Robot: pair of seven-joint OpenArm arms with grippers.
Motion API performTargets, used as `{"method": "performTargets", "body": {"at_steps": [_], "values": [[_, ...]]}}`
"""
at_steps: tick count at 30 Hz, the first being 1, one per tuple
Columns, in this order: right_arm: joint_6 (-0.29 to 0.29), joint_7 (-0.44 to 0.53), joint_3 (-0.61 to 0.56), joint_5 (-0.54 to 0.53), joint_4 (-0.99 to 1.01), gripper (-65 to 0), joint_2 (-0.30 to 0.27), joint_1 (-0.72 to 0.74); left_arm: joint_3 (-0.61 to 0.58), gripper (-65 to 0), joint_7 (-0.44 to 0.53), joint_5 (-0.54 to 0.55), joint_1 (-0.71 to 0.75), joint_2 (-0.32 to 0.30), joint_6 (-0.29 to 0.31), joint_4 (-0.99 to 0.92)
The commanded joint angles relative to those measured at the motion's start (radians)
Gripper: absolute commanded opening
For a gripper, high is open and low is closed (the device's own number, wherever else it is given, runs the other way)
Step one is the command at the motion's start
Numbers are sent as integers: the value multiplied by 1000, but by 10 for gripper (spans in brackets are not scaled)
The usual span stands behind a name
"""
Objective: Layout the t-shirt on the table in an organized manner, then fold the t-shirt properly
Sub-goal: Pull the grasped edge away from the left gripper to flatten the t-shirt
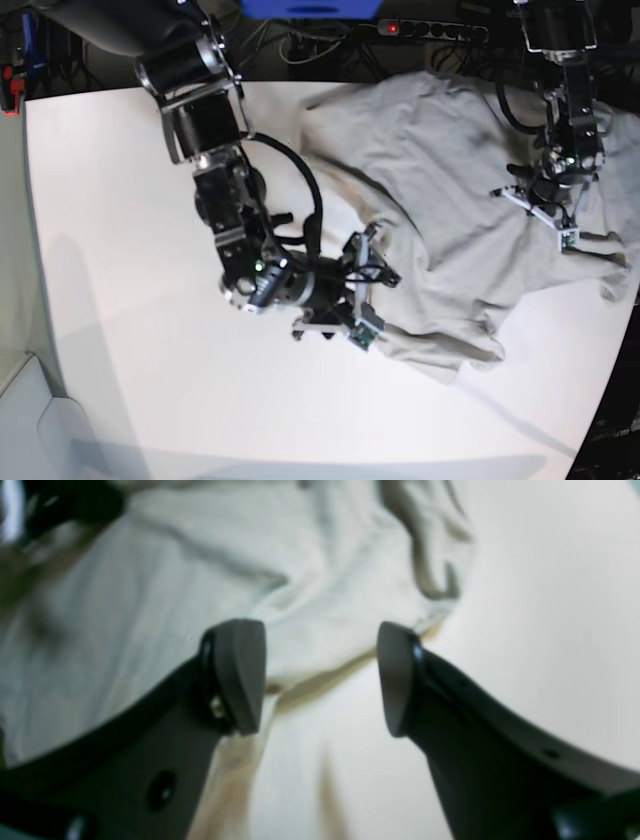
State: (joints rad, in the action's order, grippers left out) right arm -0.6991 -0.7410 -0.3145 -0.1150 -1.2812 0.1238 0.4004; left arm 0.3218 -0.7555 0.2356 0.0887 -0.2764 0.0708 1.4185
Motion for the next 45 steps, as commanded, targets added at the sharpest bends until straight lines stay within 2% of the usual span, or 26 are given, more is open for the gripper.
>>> {"method": "performTargets", "body": {"at_steps": [1,14,25,27,28,31,32,38,40,42,45], "values": [[1,48,21,-22,18,-291,21,36,3,-649,-11,-3,-7,-10,-7,14],[1,263,53,-22,392,-291,33,90,3,-649,-19,-3,19,-7,-7,81],[1,265,47,-22,410,-296,33,55,3,-649,-19,3,13,-5,-7,83],[1,268,41,-22,426,-344,33,45,3,-649,-19,3,15,-4,-7,84],[1,271,24,-24,435,-392,33,47,3,-649,-19,5,15,-4,-7,84],[1,271,-19,-24,450,-602,33,47,3,-649,-19,5,15,-4,-7,84],[1,271,-19,-24,449,-650,33,47,3,-649,-19,5,15,-4,-7,84],[1,265,-18,-24,386,-650,33,65,7,-649,-20,8,12,-2,-7,121],[1,252,22,-21,338,-650,33,68,9,-649,-20,18,16,-1,-7,183],[1,211,87,-19,288,-650,29,94,12,-649,-42,75,21,4,-7,276],[1,156,165,-19,263,-650,-26,148,72,-649,-138,176,10,7,-7,384]]}}
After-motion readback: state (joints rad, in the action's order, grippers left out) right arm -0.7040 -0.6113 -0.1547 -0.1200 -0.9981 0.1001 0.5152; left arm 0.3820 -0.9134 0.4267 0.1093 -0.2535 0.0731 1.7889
